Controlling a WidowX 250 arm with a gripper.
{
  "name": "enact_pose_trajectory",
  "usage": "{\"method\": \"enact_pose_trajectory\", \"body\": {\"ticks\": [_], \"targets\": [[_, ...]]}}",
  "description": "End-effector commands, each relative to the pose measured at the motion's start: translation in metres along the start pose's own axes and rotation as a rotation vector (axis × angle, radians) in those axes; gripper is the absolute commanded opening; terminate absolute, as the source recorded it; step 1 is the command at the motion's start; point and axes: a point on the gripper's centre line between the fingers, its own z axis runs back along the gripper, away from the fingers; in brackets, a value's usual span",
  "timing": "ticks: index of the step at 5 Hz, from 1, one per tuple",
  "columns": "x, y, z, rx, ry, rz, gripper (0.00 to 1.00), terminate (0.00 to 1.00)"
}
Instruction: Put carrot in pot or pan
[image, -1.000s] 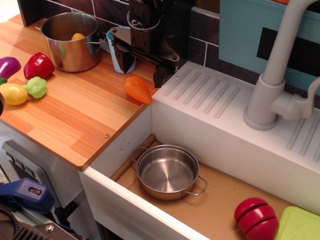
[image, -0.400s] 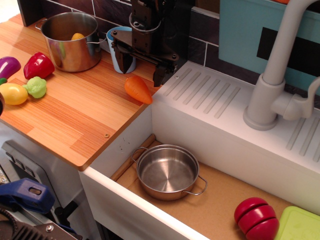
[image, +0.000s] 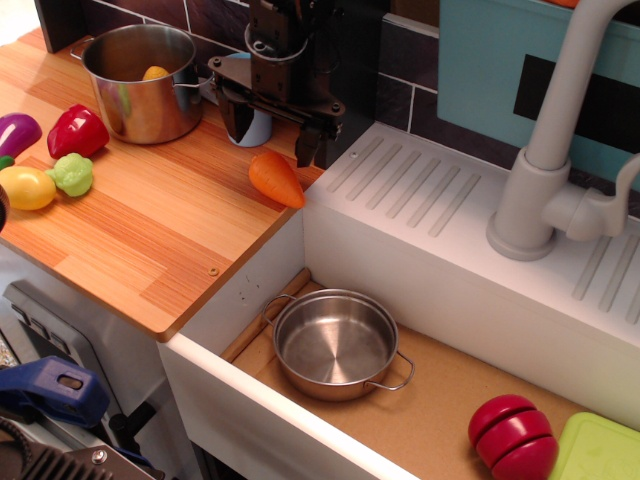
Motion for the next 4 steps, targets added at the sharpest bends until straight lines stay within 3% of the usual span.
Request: {"method": "enact_pose_trajectory", "body": {"ticks": [1, 4], "targets": [[0.003, 0.004, -0.001, -0.005, -0.029, 0.024, 1.0, 0.0], [-0.014, -0.001, -0.011, -0.032, -0.021, 0.071, 1.0, 0.0]]}}
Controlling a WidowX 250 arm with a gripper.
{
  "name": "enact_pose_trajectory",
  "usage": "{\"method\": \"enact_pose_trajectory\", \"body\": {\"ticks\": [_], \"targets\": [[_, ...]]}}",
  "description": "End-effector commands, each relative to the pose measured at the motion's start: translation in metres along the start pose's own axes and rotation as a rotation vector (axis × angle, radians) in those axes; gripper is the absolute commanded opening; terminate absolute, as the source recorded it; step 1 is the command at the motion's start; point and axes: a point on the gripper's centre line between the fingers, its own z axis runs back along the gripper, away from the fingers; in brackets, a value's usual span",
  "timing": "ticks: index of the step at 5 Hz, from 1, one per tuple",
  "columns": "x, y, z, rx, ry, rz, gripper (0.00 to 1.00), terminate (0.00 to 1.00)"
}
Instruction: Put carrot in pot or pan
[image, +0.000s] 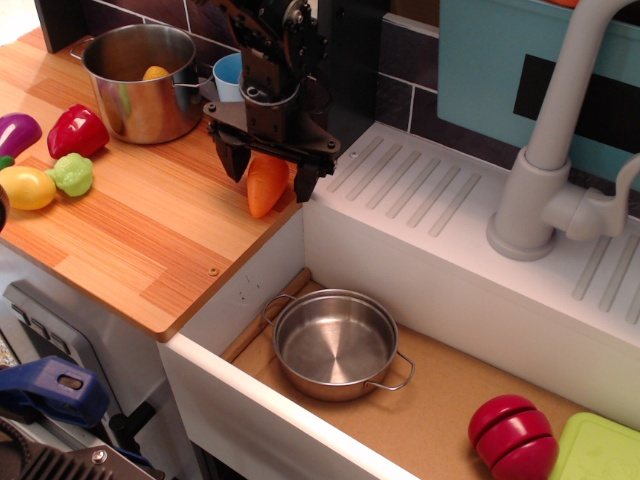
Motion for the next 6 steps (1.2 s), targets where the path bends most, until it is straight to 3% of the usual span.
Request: {"method": "enact_pose_trajectory", "body": {"ticks": [1, 2, 3, 5, 6], "targets": [[-0.003, 0.004, 0.008, 0.015, -0.04, 0.039, 1.0, 0.0], [-0.004, 0.0, 0.008, 0.01, -0.044, 0.053, 0.0, 0.0], [-0.01, -0.009, 0.018, 0.014, -0.039, 0.064, 0.0, 0.0], [-0.053, -0.039, 0.041, 0.035, -0.005, 0.151, 0.0, 0.0], [-0.072, -0.055, 0.04, -0.038, 0.056, 0.183, 0.0, 0.0]]}}
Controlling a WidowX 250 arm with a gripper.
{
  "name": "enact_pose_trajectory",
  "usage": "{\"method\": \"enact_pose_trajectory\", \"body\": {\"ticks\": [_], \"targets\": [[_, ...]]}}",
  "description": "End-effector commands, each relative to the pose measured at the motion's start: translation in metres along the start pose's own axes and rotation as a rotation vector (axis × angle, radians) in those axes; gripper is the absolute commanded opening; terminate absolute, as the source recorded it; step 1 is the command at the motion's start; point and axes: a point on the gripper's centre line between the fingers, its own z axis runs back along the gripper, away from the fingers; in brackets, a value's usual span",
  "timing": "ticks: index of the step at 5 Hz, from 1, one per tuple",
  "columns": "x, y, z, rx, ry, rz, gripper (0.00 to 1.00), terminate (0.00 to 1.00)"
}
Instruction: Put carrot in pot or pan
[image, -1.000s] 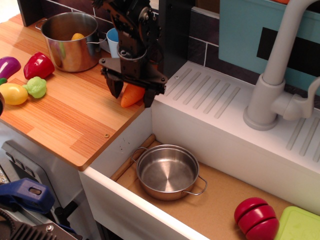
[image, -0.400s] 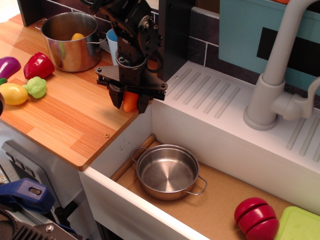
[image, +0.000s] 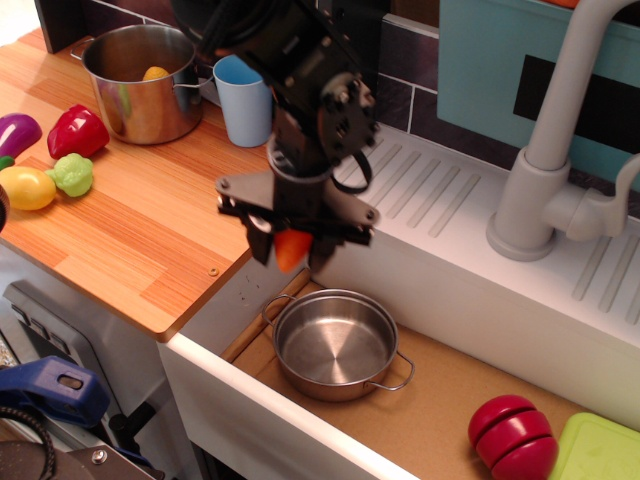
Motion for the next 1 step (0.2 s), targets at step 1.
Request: {"method": "enact_pose_trajectory", "body": {"ticks": [1], "targets": [[-0.0095, -0.0179, 0.0035, -0.076, -0.011, 0.026, 0.0, 1.0]]}}
